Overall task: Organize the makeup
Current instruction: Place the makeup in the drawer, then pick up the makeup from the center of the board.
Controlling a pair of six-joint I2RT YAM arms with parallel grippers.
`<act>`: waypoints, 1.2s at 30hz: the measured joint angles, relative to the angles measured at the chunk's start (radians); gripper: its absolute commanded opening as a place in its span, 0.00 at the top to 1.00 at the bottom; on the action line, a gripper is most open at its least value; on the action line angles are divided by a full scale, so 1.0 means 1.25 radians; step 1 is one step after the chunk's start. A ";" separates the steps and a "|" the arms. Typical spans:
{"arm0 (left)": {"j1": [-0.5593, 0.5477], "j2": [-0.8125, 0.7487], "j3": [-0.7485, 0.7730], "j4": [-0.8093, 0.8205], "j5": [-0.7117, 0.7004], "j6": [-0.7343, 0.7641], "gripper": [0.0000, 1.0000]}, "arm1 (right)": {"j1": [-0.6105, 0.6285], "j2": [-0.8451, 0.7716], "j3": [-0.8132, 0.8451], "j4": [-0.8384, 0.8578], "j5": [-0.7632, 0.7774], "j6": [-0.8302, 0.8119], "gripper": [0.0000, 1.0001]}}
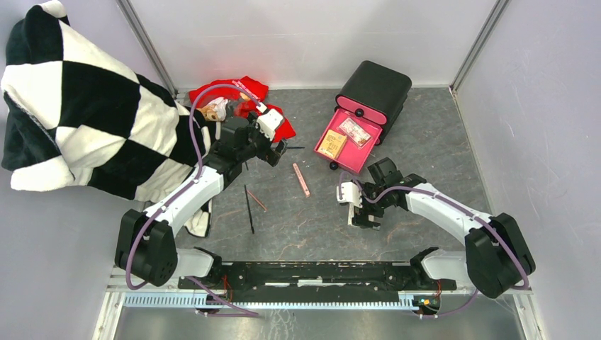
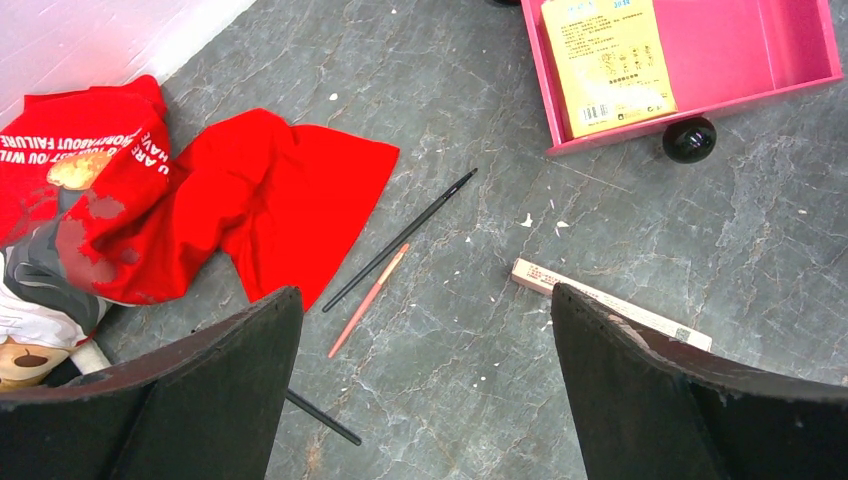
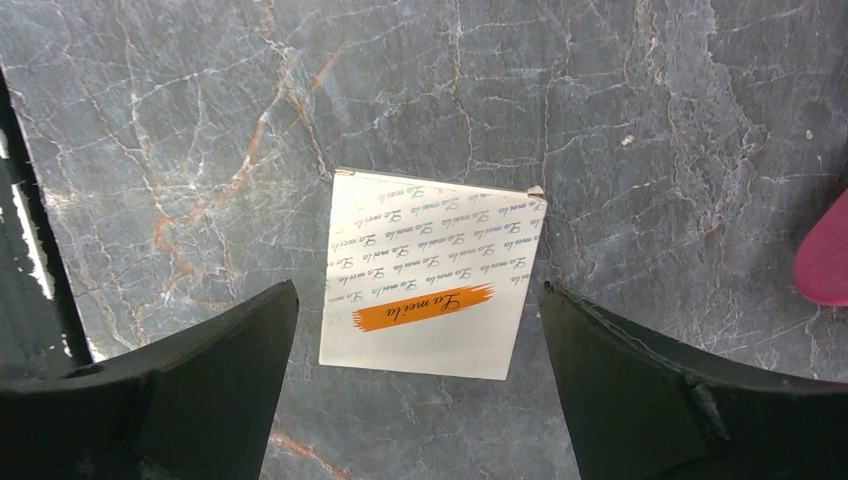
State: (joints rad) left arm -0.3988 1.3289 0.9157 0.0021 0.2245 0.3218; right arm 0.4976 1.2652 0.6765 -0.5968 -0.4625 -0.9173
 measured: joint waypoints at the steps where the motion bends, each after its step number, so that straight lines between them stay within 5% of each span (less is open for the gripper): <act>1: 0.000 0.000 0.000 0.000 0.001 0.000 0.00 | 0.001 0.002 -0.001 0.004 0.005 0.001 0.02; 19: 0.000 0.000 0.000 0.000 0.013 0.000 0.00 | 0.005 0.057 -0.027 0.052 0.047 0.021 0.04; 24: 0.000 0.000 0.000 -0.002 0.013 0.000 0.00 | 0.005 0.073 -0.027 0.059 0.050 0.034 0.16; 29: 0.000 0.000 0.000 -0.006 0.015 0.000 0.00 | 0.005 0.092 -0.008 0.046 0.058 0.040 0.43; 36: 0.000 0.000 0.000 -0.006 0.014 0.000 0.00 | 0.010 0.110 0.065 -0.016 0.075 0.016 0.51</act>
State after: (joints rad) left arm -0.3988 1.3285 0.9157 -0.0051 0.2420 0.3222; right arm 0.5106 1.4021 0.7574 -0.6163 -0.3691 -0.8970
